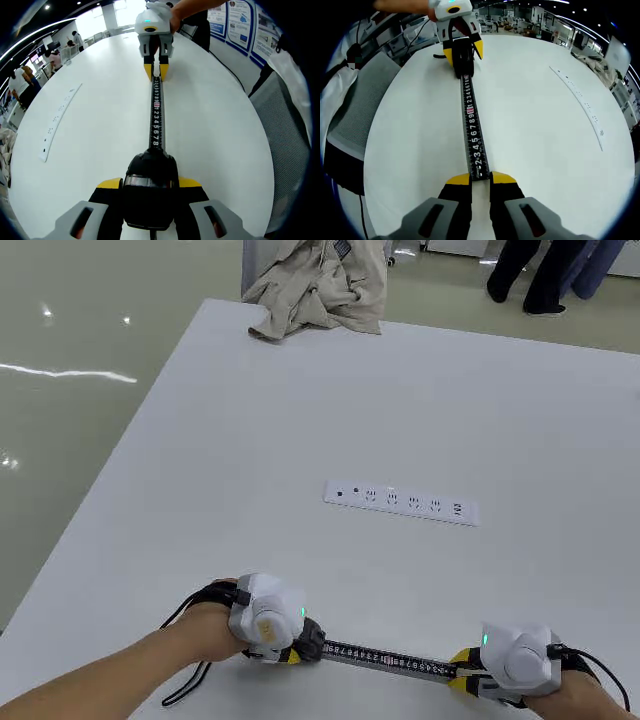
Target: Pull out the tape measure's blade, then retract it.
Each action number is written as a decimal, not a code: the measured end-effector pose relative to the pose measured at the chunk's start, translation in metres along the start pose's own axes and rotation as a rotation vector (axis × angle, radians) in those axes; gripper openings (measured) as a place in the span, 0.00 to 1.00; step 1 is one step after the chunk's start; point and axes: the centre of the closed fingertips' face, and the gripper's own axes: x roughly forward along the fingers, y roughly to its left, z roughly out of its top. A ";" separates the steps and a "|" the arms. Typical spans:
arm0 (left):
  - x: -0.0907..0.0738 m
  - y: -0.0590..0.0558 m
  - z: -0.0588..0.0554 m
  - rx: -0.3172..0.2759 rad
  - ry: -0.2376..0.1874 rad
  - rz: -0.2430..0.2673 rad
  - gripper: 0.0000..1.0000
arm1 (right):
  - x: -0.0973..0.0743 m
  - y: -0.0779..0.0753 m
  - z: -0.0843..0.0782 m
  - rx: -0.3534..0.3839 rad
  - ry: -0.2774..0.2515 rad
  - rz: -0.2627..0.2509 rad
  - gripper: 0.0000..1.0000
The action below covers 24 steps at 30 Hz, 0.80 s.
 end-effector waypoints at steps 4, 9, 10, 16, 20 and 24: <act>0.000 0.000 0.000 0.001 0.001 0.000 0.37 | -0.002 0.000 -0.004 0.008 -0.001 -0.003 0.11; 0.001 0.000 -0.001 0.002 0.002 0.000 0.37 | -0.005 -0.001 -0.008 0.013 -0.001 -0.007 0.11; 0.000 0.000 0.000 0.002 0.002 0.000 0.37 | -0.005 -0.001 -0.010 0.014 -0.002 -0.008 0.11; 0.000 0.000 0.000 0.003 0.003 -0.001 0.37 | -0.008 -0.001 -0.013 0.017 -0.001 -0.011 0.11; 0.000 0.000 0.000 0.003 0.003 -0.001 0.37 | -0.010 -0.001 -0.015 0.021 -0.001 -0.011 0.11; 0.001 0.000 -0.001 0.003 0.003 -0.001 0.37 | -0.010 -0.002 -0.017 0.018 0.003 -0.009 0.11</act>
